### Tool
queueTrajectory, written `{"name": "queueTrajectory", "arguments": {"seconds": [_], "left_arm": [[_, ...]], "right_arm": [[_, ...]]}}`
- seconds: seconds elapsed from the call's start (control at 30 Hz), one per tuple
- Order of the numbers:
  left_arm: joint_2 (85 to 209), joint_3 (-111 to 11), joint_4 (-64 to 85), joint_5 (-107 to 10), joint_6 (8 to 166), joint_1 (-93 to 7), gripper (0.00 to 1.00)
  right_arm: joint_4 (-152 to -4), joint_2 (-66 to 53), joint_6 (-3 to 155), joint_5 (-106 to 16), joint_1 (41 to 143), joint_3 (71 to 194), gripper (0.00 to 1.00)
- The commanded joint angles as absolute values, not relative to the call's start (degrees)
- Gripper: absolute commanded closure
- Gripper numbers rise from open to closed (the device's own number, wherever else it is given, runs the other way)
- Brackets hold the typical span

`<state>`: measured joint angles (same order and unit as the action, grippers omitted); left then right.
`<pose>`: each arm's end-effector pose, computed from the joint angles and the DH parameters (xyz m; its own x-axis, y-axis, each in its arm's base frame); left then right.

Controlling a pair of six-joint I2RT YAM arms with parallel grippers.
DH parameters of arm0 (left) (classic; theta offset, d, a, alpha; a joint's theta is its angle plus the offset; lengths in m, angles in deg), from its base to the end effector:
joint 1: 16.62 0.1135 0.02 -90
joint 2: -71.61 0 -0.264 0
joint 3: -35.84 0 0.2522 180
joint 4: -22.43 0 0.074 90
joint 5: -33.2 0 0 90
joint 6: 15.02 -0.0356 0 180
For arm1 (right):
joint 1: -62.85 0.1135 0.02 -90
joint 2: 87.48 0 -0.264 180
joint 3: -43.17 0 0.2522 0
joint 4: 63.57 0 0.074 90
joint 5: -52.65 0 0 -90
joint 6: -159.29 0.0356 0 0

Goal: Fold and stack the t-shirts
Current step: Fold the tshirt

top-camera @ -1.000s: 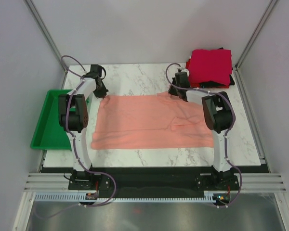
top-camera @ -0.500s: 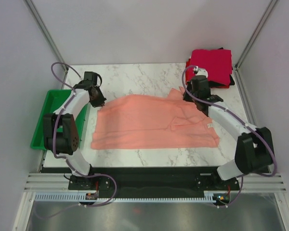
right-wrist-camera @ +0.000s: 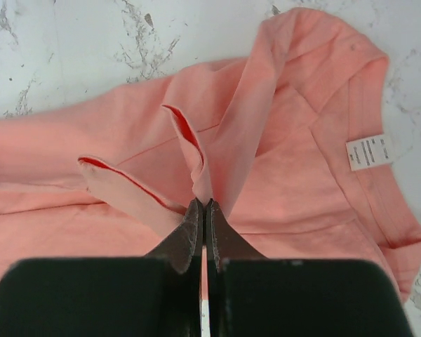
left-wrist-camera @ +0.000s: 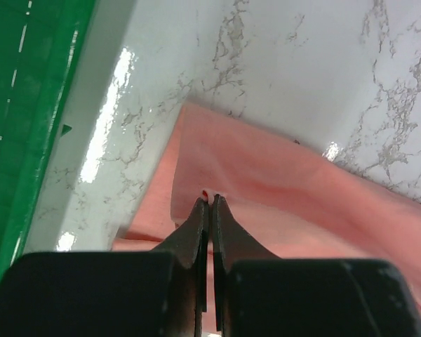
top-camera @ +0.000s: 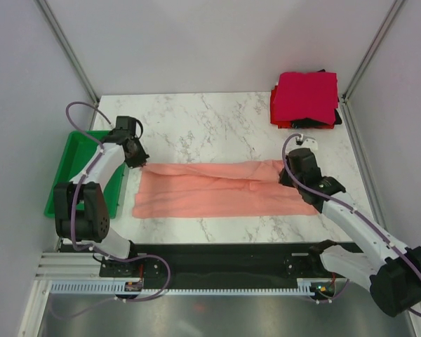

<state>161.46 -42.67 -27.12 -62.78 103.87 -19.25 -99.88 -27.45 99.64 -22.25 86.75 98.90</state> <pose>0.3196 -0.0110 0.2323 -0.7617 -0.4460 -0.4699 -0.4260 0.8913 -0.1553 0.2066 0.0814 0.2528 -0.6198 0.2589 -0.7408 0.1192 0.9641 0.2373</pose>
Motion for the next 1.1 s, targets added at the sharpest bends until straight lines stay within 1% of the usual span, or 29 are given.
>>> {"name": "queueTrajectory", "arguments": {"seconds": [0.0, 0.13, 0.23, 0.27, 0.3, 0.33, 0.37, 0.4, 0.43, 0.47, 0.5, 0.53, 0.6, 0.7, 0.73, 0.8, 0.87, 0.93, 0.97, 1.07], "left_arm": [[158.1, -41.3, -25.96, -65.5, 100.65, -17.5, 0.98], [157.05, -39.98, -26.05, -66.11, 100.38, -17.32, 0.98], [156.17, -38.48, -26.13, -67.08, 100.82, -17.32, 0.98], [155.9, -38.05, -26.22, -67.26, 101.26, -17.32, 0.98], [155.73, -37.17, -26.31, -67.34, 102.22, -17.32, 0.95], [155.38, -36.64, -26.57, -67.35, 103.01, -17.32, 0.88], [155.11, -36.2, -26.75, -67.17, 103.72, -16.97, 0.84], [154.76, -35.33, -27.1, -67.0, 105.46, -16.71, 0.66], [154.5, -34.79, -27.36, -67.17, 106.53, -16.7, 0.28], [153.45, -33.48, -27.02, -67.08, 108.36, -14.36, 0.16], [153.0, -33.04, -26.93, -66.99, 109.08, -13.64, 0.08], [152.65, -32.77, -26.67, -67.08, 109.52, -13.11, 0.07], [151.68, -32.5, -26.23, -67.52, 110.22, -12.66, 0.07], [150.02, -32.59, -25.0, -67.08, 110.32, -13.1, 0.11], [149.84, -32.77, -24.65, -67.34, 110.05, -13.45, 0.12], [149.75, -34.34, -24.64, -68.65, 108.48, -15.9, 0.13], [150.27, -35.83, -24.82, -70.68, 107.16, -20.72, 0.14], [151.24, -36.37, -24.73, -69.55, 106.54, -23.37, 0.16], [151.76, -36.54, -24.9, -69.63, 106.62, -26.34, 0.16], [153.87, -35.32, -24.91, -67.97, 108.46, -30.66, 0.17]], "right_arm": [[-103.43, -31.31, 103.39, -18.36, 87.19, 97.02, 1.0], [-105.37, -34.82, 107.07, -16.96, 87.54, 94.03, 1.0], [-105.28, -38.42, 112.17, -18.36, 88.07, 90.34, 1.0], [-105.19, -39.31, 113.4, -19.14, 88.25, 88.41, 1.0], [-105.45, -40.27, 116.28, -19.5, 88.51, 87.35, 1.0], [-105.72, -42.28, 117.53, -19.94, 88.77, 86.21, 0.96], [-105.89, -43.61, 118.85, -20.55, 89.3, 84.11, 0.85], [-106.68, -45.01, 120.43, -20.91, 89.65, 83.04, 0.56], [-107.21, -48.25, 123.05, -20.82, 90.09, 82.16, 0.46], [-107.91, -49.84, 124.3, -20.74, 90.44, 80.76, 0.39], [-109.05, -51.51, 125.09, -20.3, 90.53, 80.31, 0.32], [-109.32, -54.05, 125.62, -20.12, 90.62, 79.96, 0.31], [-109.94, -55.31, 125.45, -19.86, 90.53, 80.39, 0.3], [-109.24, -53.04, 124.4, -19.24, 90.62, 82.41, 0.3], [-108.71, -50.15, 123.96, -19.15, 90.62, 83.03, 0.3], [-106.96, -46.89, 122.91, -18.72, 90.62, 84.7, 0.3], [-105.29, -41.97, 122.47, -18.27, 90.62, 86.36, 0.3], [-104.32, -36.78, 122.9, -17.75, 90.62, 87.33, 0.28], [-103.36, -34.94, 122.82, -17.92, 90.53, 88.21, 0.28], [-99.75, -26.33, 122.11, -19.41, 90.62, 91.19, 0.29]]}}
